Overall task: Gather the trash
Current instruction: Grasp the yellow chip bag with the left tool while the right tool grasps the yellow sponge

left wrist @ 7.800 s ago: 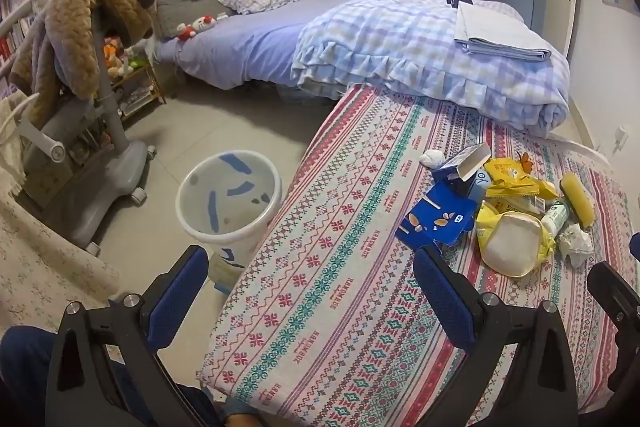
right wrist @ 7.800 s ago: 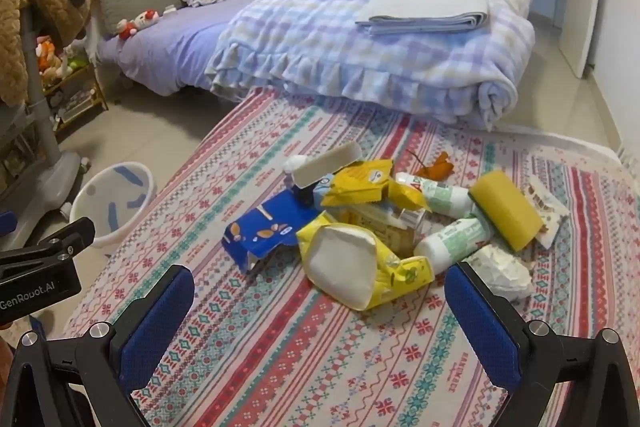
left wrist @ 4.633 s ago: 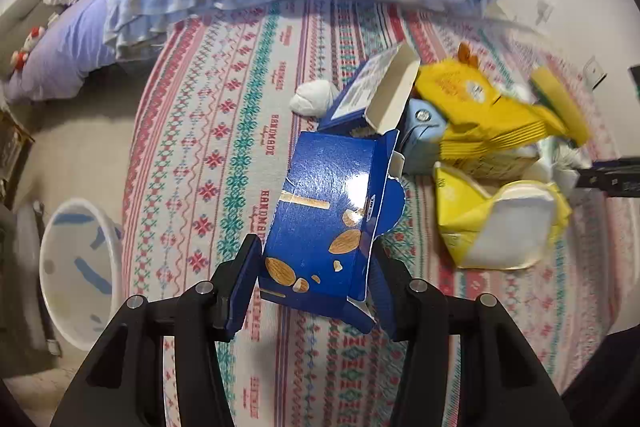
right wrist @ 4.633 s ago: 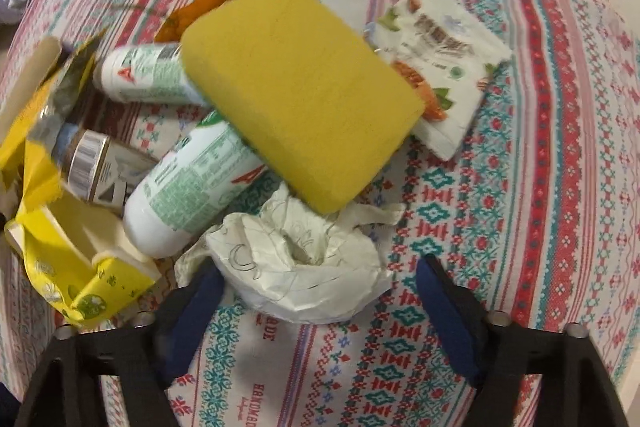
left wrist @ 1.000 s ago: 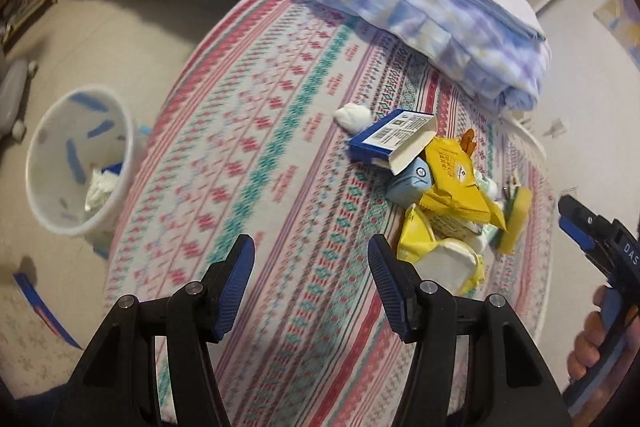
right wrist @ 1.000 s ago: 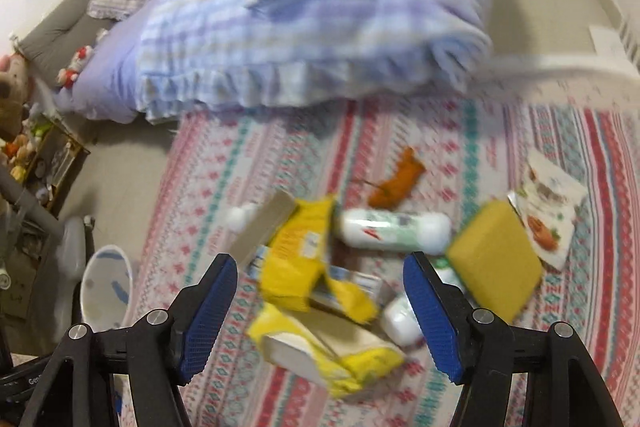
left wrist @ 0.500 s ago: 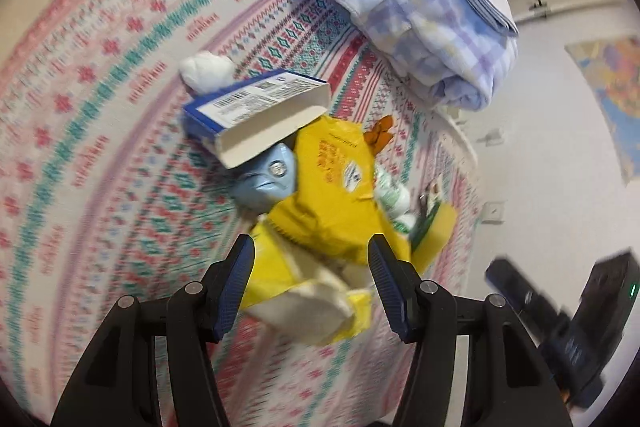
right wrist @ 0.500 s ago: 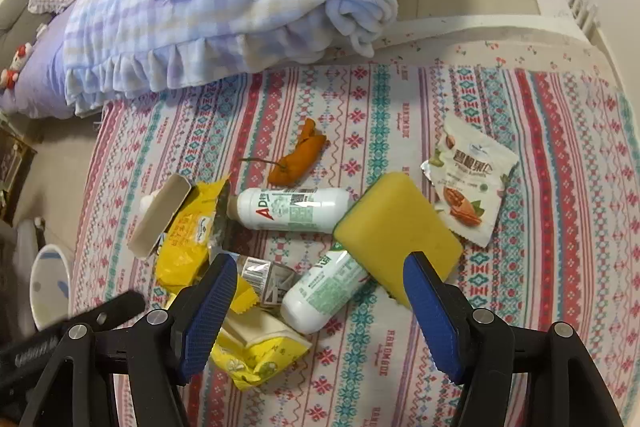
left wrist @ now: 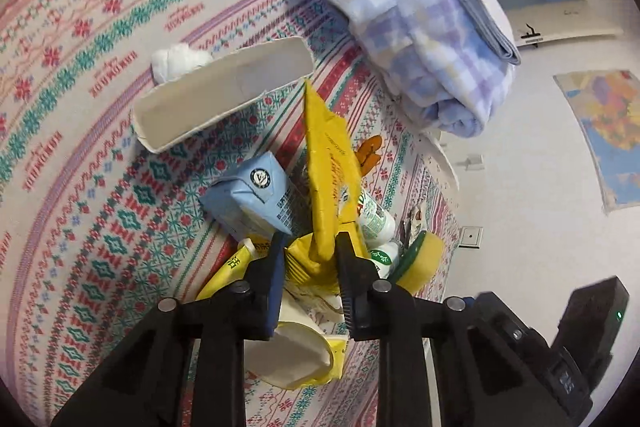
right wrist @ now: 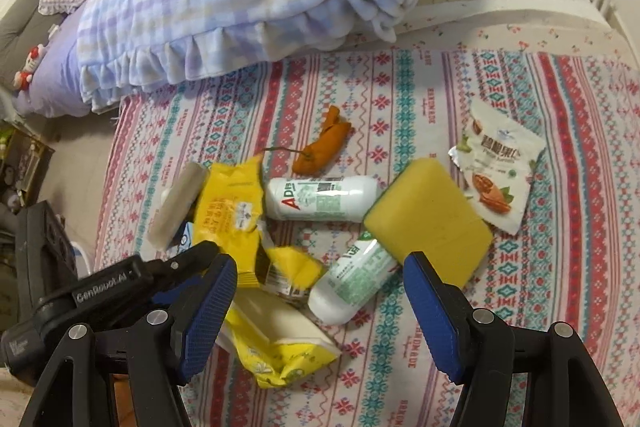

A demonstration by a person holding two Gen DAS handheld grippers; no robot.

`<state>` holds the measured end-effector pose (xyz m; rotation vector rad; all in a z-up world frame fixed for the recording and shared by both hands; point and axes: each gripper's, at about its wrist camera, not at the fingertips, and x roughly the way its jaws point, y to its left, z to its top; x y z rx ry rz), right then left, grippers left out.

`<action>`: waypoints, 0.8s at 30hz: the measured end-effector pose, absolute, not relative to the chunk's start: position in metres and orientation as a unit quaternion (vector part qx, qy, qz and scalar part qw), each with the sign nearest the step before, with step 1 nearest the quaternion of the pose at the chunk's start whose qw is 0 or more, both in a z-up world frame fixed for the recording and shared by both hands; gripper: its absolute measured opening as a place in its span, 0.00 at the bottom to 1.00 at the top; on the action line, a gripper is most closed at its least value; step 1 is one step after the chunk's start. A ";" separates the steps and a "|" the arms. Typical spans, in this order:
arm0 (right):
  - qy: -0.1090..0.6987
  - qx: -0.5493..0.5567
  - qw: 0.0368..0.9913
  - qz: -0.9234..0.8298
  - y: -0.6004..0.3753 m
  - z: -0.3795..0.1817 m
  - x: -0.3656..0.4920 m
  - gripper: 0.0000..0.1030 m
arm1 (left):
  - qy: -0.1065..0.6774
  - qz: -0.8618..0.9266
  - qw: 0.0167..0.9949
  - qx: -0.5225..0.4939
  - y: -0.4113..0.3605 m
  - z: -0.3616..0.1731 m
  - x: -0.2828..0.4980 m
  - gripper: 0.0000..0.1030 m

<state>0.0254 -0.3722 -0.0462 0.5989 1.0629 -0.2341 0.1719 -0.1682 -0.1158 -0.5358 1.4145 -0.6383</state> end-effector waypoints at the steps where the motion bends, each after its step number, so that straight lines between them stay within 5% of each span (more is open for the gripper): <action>1: 0.499 0.282 0.812 -0.110 -0.373 -0.048 0.027 0.71 | 0.628 -0.284 0.684 -0.239 -0.166 -0.114 0.172 0.21; 11: 0.508 0.284 0.805 -0.119 -0.381 -0.057 0.034 0.71 | 0.588 -0.283 0.718 -0.242 -0.115 -0.071 0.176 0.20; 24: 0.567 0.128 0.800 -0.150 -0.386 -0.098 0.062 0.71 | 0.588 -0.235 0.735 -0.244 -0.027 -0.058 0.186 0.20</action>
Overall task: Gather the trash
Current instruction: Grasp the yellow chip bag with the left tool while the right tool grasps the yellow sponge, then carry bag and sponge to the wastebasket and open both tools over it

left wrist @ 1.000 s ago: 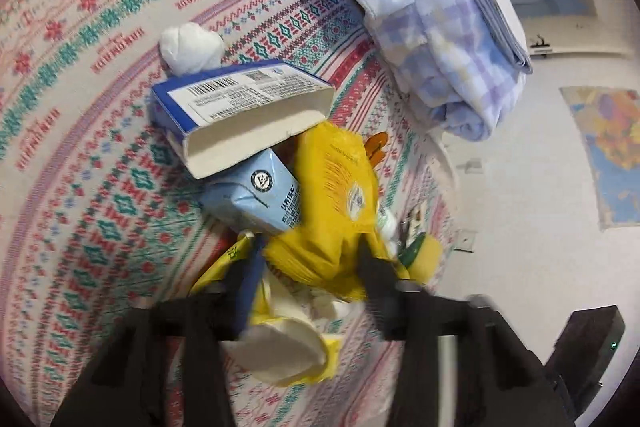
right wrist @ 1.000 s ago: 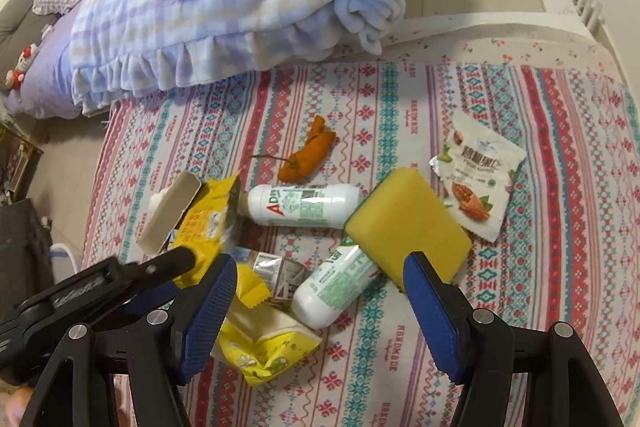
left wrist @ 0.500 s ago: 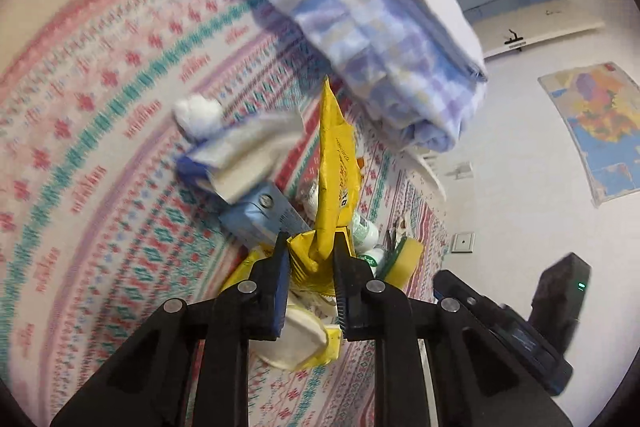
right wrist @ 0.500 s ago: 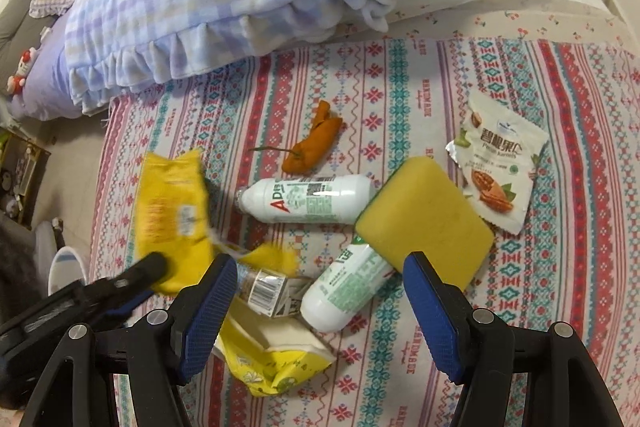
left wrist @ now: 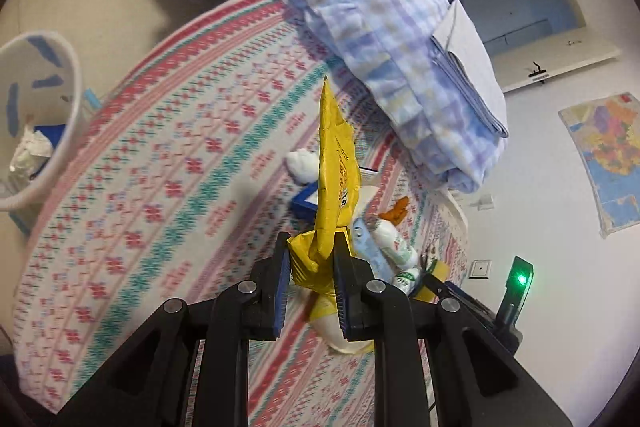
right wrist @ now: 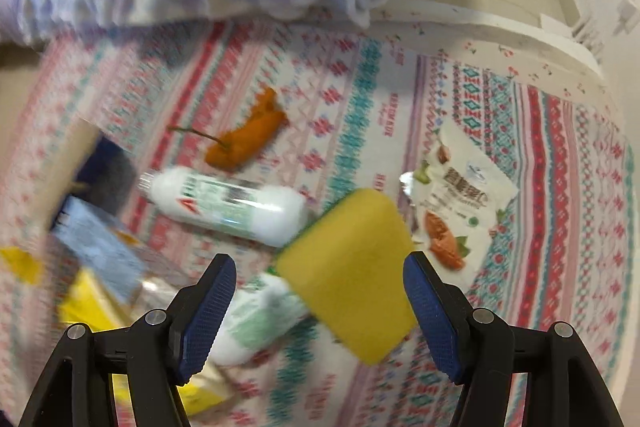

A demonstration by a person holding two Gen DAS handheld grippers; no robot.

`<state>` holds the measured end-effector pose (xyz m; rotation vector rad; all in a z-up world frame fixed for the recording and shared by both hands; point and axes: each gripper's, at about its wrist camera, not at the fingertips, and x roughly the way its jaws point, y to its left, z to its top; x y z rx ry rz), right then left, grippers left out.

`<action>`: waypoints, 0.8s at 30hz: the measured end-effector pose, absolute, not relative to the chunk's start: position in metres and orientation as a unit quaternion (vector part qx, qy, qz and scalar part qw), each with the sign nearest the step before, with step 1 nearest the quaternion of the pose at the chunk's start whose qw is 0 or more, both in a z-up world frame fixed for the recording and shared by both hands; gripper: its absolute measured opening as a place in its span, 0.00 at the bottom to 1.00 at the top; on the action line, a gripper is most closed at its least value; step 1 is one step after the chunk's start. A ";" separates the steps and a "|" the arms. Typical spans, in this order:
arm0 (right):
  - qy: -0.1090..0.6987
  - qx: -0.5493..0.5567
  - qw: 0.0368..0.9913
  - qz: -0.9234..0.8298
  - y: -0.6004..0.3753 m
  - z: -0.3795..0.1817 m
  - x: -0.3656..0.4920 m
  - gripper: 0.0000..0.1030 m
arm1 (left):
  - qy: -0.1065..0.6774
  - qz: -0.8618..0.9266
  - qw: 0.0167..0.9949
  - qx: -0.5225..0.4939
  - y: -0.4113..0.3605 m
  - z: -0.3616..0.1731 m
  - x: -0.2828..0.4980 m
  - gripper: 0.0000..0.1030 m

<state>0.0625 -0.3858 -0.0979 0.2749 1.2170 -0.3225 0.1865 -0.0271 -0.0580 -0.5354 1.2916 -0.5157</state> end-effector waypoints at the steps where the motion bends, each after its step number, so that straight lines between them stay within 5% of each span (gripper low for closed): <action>1: 0.571 0.121 0.798 -0.151 -0.386 -0.101 0.064 0.71 | 0.588 -0.234 0.735 -0.244 -0.023 -0.058 0.187 0.20; 4: 0.584 0.100 0.790 -0.156 -0.385 -0.111 0.069 0.70 | 0.589 -0.231 0.735 -0.243 -0.014 -0.058 0.187 0.20; 5: 0.592 0.089 0.786 -0.157 -0.382 -0.115 0.072 0.64 | 0.589 -0.232 0.734 -0.245 -0.010 -0.057 0.187 0.20; 6: 0.599 0.076 0.781 -0.160 -0.379 -0.117 0.073 0.45 | 0.589 -0.231 0.734 -0.248 -0.004 -0.055 0.187 0.20; 9: 0.585 0.056 0.791 -0.171 -0.374 -0.096 0.072 0.35 | 0.586 -0.231 0.734 -0.254 0.011 -0.050 0.187 0.20; 24: 0.436 0.069 0.892 -0.095 -0.290 -0.004 0.057 0.34 | 0.559 -0.182 0.780 -0.217 0.075 -0.030 0.190 0.20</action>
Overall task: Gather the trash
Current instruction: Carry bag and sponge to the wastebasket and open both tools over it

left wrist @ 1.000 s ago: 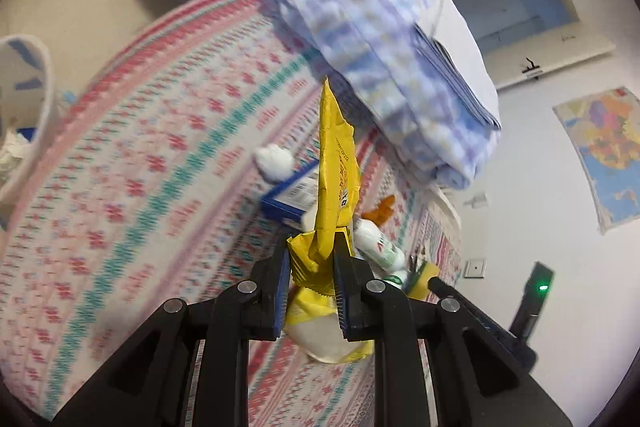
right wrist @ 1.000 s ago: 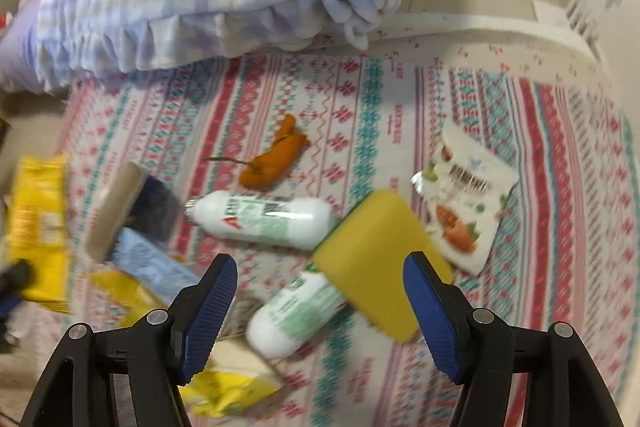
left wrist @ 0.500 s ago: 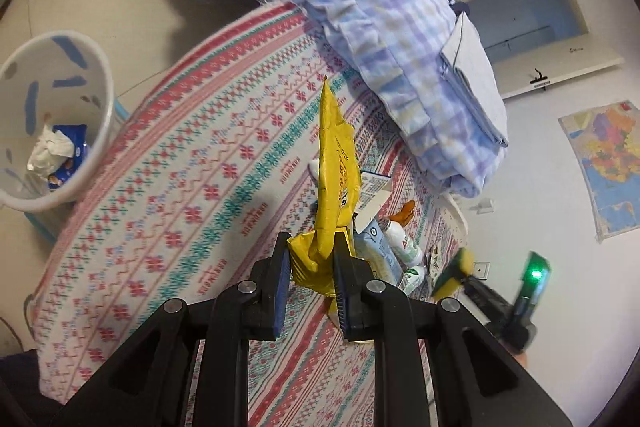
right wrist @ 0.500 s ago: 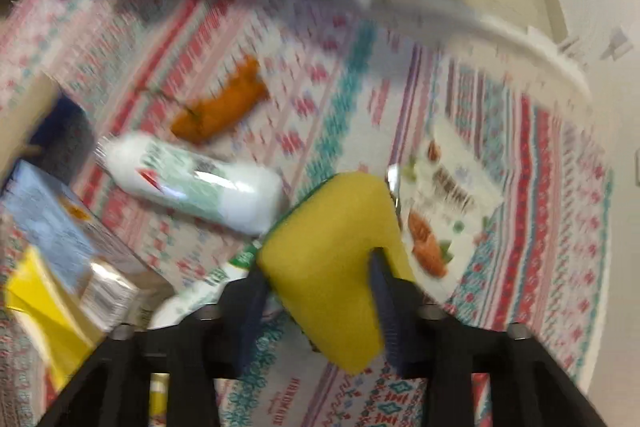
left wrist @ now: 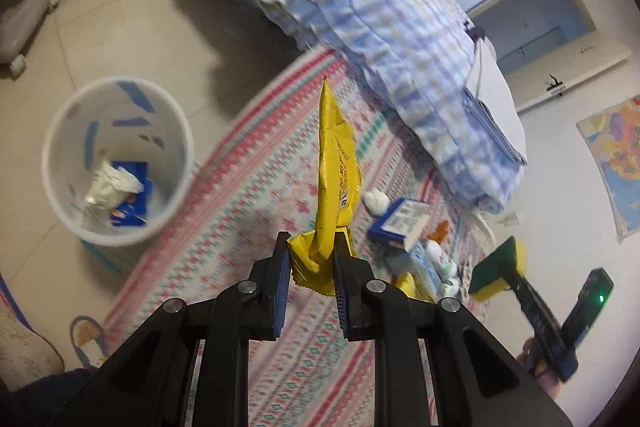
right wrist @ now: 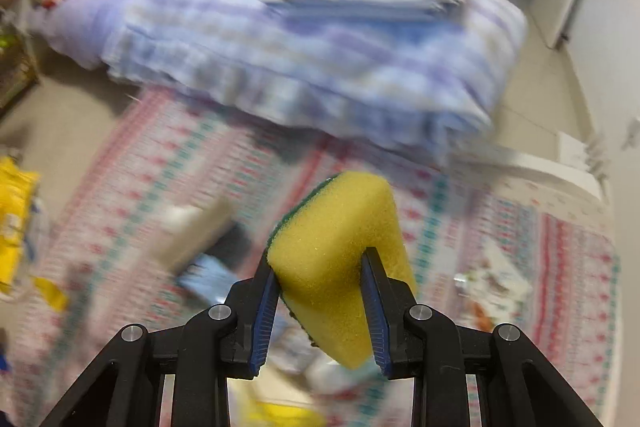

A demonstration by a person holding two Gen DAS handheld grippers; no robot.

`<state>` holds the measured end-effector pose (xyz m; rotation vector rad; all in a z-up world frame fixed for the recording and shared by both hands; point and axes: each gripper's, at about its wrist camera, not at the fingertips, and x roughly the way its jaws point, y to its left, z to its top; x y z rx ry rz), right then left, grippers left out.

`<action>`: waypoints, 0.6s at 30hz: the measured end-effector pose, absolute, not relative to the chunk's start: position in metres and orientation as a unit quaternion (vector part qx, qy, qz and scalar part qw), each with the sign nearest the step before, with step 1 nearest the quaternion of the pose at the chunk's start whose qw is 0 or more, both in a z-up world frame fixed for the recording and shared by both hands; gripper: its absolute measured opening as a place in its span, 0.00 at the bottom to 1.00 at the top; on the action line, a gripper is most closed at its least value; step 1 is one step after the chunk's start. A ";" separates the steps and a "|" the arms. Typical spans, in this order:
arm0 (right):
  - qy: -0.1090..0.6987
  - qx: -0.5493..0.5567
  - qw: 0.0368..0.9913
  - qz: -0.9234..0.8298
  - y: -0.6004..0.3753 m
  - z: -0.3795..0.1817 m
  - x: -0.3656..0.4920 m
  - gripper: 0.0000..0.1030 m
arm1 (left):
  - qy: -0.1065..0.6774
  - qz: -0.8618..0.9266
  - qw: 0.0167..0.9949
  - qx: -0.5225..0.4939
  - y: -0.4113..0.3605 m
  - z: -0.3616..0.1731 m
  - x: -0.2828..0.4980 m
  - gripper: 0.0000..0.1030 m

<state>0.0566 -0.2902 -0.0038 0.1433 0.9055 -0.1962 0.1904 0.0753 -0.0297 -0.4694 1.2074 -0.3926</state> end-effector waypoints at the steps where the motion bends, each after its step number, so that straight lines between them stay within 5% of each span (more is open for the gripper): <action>1: 0.434 0.075 0.894 -0.086 -0.285 -0.002 0.059 0.34 | 0.557 -0.177 0.781 -0.219 0.082 -0.029 0.192 0.20; 18: 0.442 0.053 0.890 0.097 -0.130 -0.026 0.093 0.36 | 0.560 -0.020 0.775 -0.292 0.230 -0.057 0.229 0.20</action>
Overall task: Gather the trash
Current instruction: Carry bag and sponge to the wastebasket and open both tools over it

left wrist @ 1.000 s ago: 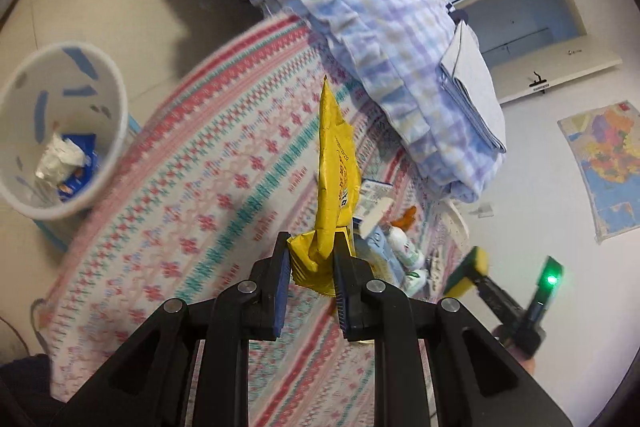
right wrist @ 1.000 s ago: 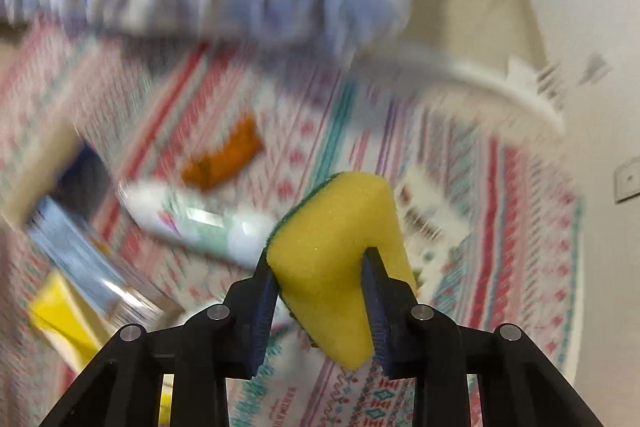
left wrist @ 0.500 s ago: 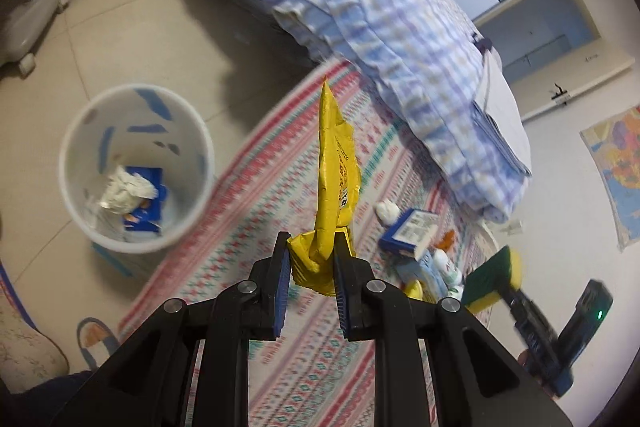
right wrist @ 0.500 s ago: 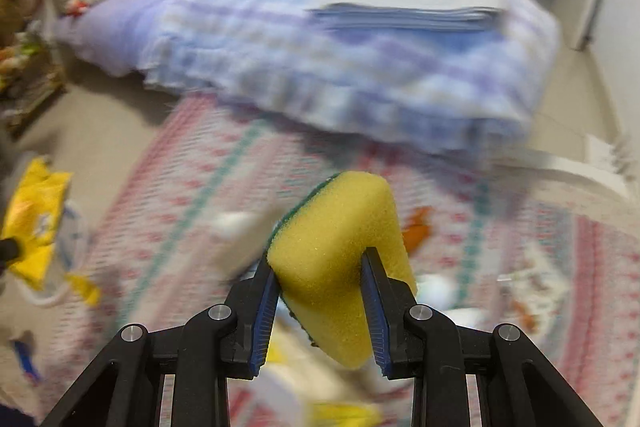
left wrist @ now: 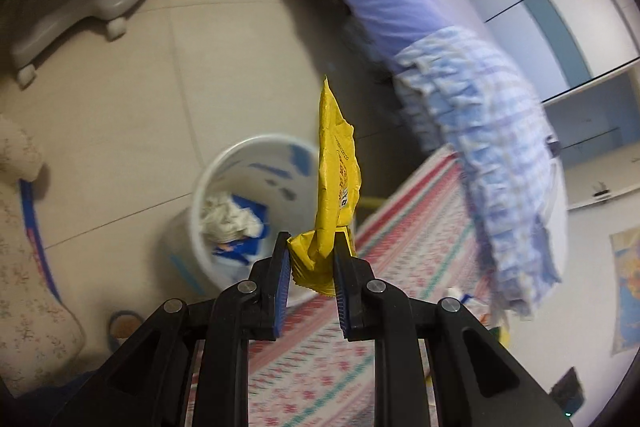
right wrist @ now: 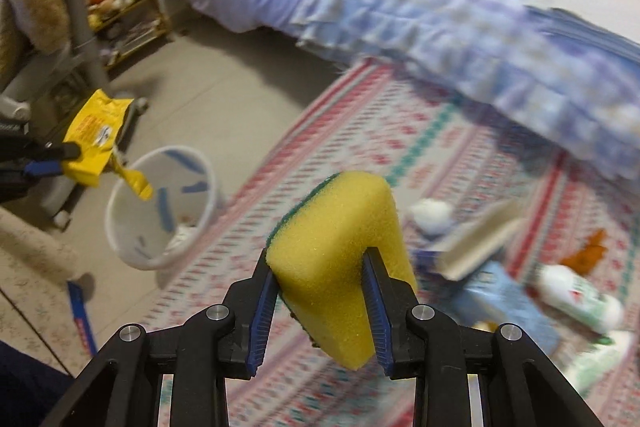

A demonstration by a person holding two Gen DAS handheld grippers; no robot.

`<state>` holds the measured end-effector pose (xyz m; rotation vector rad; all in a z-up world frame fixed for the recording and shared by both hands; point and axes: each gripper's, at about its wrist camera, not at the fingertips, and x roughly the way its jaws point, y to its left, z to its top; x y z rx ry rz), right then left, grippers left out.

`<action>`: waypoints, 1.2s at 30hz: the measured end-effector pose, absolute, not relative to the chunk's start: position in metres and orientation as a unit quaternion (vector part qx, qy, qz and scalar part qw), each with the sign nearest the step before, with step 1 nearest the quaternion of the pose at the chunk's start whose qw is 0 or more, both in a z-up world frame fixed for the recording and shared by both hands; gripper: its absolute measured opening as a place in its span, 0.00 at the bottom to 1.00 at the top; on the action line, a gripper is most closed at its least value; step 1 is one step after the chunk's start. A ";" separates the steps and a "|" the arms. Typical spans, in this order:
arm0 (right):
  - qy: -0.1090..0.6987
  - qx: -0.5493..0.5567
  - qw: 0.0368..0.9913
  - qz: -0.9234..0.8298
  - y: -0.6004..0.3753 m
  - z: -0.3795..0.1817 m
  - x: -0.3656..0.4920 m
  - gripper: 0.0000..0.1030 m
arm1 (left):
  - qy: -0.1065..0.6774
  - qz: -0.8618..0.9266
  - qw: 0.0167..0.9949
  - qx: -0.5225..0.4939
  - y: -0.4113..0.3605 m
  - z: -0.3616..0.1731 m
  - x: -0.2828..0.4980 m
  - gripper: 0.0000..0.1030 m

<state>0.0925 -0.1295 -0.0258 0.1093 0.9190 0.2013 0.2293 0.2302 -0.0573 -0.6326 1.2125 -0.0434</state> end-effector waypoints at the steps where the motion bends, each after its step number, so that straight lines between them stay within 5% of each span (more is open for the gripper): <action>1: 0.444 0.054 0.889 0.104 -0.124 -0.028 0.095 0.36 | 0.568 -0.018 0.770 -0.291 0.230 -0.063 0.231 0.20; 14: 0.444 0.091 0.873 0.182 -0.036 -0.045 0.142 0.37 | 0.594 -0.016 0.752 -0.285 0.223 -0.089 0.243 0.23; 21: 0.436 0.108 0.870 0.205 -0.001 -0.049 0.170 0.37 | 0.603 -0.022 0.742 -0.292 0.233 -0.113 0.264 0.45; 36: 0.470 0.086 0.852 0.215 0.055 -0.090 0.221 0.43 | 0.570 0.014 0.735 -0.368 0.264 -0.078 0.241 0.45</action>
